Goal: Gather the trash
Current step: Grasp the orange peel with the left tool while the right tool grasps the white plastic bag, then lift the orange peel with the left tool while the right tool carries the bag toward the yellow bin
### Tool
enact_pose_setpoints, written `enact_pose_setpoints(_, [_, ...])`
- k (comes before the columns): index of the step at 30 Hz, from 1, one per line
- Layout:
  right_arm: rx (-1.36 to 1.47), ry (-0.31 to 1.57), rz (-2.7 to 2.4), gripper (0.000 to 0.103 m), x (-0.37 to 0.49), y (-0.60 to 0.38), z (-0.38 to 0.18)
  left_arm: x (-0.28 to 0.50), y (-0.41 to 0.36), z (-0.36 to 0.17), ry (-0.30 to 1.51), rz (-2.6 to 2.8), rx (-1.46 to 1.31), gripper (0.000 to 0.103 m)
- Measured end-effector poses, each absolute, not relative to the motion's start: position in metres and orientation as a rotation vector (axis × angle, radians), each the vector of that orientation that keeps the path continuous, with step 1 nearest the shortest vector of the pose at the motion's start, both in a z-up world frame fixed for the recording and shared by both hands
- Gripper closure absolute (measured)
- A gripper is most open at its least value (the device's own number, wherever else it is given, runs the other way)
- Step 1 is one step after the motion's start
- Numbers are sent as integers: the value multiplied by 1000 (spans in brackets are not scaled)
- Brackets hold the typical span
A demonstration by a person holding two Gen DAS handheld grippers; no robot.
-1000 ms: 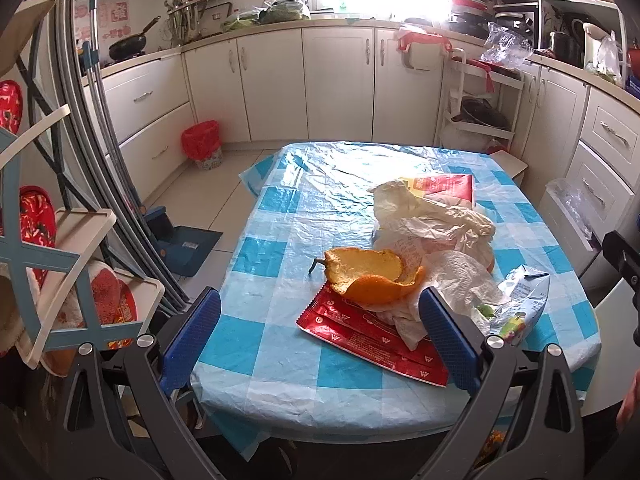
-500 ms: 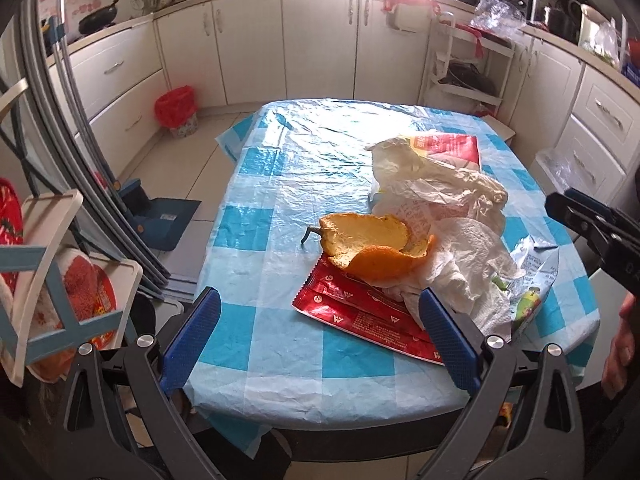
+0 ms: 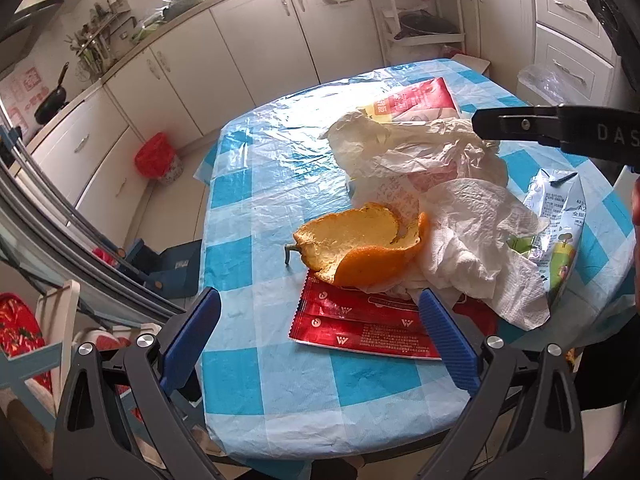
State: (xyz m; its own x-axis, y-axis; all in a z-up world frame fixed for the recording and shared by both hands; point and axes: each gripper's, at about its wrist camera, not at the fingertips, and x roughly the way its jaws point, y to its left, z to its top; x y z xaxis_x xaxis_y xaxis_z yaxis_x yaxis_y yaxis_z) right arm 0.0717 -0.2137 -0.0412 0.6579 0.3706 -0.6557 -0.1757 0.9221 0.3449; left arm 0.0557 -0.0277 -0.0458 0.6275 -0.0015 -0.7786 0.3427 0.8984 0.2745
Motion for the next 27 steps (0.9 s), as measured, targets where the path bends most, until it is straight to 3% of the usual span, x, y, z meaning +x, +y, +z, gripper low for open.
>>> enact_pose_setpoints(2, [264,801,319,99,72,-215,-42,61,-31,-47,875,-222,452,8])
enact_pose_setpoints(4, [273,782,329,101,68,-220,-38,66,-33,-49,881,-247,462,8])
enact_pose_setpoints(10, [325,767,317,100,67,-234,-35,79,-47,-63,928,-356,508,36])
enact_pose_setpoints(13, [338,781,309,51,70,-231,-40,87,-52,-74,971,-406,516,62])
enact_pose_setpoints(15, [316,792,321,50,72,-224,-42,90,-53,-79,998,-433,488,75])
enact_pose_setpoints(18, [283,813,326,60,79,-215,-47,88,-52,-74,1002,-459,454,94])
enact_pose_setpoints(19, [276,822,326,71,81,-213,-49,88,-49,-72,999,-463,434,100])
enact_pose_setpoints(20, [269,830,321,89,83,-212,-51,88,-46,-69,991,-459,413,100])
enact_pose_setpoints(21, [266,835,318,97,85,-212,-52,87,-43,-65,979,-452,393,100])
enact_pose_setpoints(27, [281,757,308,102,74,-222,-38,90,-2,-35,916,-409,170,100])
